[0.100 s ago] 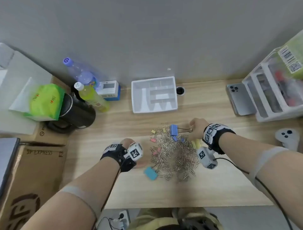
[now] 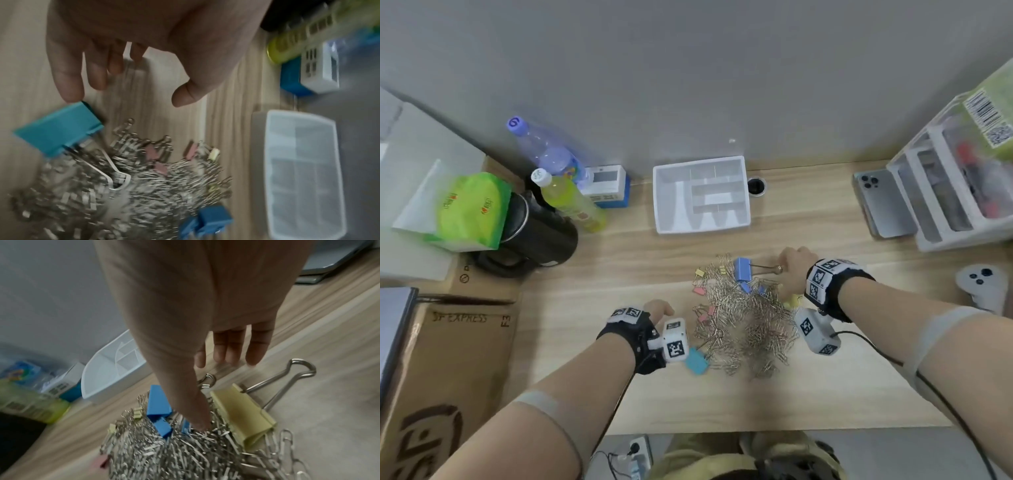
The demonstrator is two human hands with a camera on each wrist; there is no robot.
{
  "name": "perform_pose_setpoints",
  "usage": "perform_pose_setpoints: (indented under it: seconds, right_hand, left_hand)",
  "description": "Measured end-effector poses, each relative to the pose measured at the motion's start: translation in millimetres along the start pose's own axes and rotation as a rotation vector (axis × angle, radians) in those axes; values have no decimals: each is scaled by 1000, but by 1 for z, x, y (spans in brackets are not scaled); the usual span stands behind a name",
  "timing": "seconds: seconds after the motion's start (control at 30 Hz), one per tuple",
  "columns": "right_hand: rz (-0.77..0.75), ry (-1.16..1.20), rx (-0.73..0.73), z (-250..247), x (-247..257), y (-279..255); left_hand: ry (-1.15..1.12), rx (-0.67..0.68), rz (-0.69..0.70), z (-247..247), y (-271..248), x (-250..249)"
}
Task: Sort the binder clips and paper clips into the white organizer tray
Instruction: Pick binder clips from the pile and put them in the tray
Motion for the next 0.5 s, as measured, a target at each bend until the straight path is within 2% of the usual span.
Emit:
perform_pose_setpoints:
  seconds: [0.07,0.1,0.2,0.3,0.4,0.5]
  right_hand:
    - [-5,-108,7,4,2,-5]
    - [-9,-154,7,7,0,-5]
    - [-1,-262,-1,18,-6,-7]
    - [-27,-258,-39,26,-9,-7]
    - [-77,-255,-94,28,-8,-9]
    - [-122,-246,-121,26,-5,-12]
  left_hand:
    - [138,45,17,15,15,8]
    - [164,96,5,26,16,11]
    - [323,130,7,43,9,14]
    - [457,196,-59,56,18,26]
    - [498,273,-137,65,8,32]
    - [483,234,-141,66,10,33]
Point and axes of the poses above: each hand's wrist, its own y-axis towards the middle knuckle, its own z-axis out of the palm, x = y × z, the point moved 4 cm from there along y, towards the middle knuckle, and after that the axes turned 8 degrees about -z, right-handed, at the moved point
